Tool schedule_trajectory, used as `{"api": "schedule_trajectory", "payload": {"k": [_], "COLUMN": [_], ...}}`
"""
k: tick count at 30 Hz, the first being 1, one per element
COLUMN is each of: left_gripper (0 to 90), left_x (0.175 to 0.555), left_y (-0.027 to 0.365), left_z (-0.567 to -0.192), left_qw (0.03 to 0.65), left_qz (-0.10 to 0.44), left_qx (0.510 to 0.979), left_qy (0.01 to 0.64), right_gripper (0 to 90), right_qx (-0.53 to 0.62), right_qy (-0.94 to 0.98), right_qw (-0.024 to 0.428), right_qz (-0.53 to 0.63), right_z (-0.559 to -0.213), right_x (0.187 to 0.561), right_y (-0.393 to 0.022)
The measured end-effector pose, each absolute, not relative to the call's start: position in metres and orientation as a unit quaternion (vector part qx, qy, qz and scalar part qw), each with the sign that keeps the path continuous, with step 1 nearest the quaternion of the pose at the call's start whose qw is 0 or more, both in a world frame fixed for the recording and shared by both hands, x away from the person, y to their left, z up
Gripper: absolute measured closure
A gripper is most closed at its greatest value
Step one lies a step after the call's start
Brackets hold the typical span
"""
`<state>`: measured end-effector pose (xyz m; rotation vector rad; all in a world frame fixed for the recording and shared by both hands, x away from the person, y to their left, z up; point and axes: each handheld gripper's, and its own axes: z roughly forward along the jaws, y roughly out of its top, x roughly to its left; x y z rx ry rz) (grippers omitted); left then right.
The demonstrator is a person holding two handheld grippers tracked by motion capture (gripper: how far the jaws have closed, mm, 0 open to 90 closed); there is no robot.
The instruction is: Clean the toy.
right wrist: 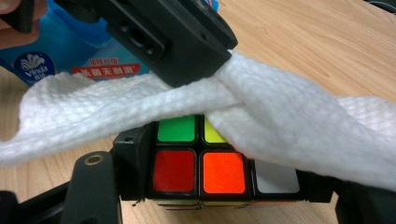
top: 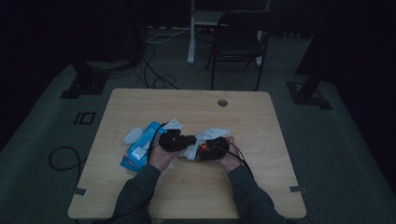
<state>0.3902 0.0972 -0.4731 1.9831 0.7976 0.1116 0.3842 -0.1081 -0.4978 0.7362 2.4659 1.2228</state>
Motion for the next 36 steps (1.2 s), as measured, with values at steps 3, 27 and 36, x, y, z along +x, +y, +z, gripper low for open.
{"api": "schedule_trajectory", "payload": {"k": [3, 27, 36], "left_gripper": [81.6, 80.2, 72.9], "left_x": [0.389, 0.386, 0.385], "left_y": [0.095, 0.07, 0.083], "left_z": [-0.474, -0.473, -0.463], "left_qw": [0.477, 0.475, 0.493], "left_qz": [0.049, 0.016, 0.034], "left_qx": [0.816, 0.836, 0.821], "left_qy": [0.322, 0.274, 0.287], "right_gripper": [33.7, 33.7, 33.7], "right_qx": [0.256, 0.25, 0.253], "right_qy": [0.857, 0.857, 0.856], "right_qw": [0.145, 0.144, 0.144], "right_qz": [0.424, 0.427, 0.427], "right_z": [-0.499, -0.498, -0.499], "right_x": [0.385, 0.384, 0.384], "right_y": [-0.108, -0.108, -0.111]}}
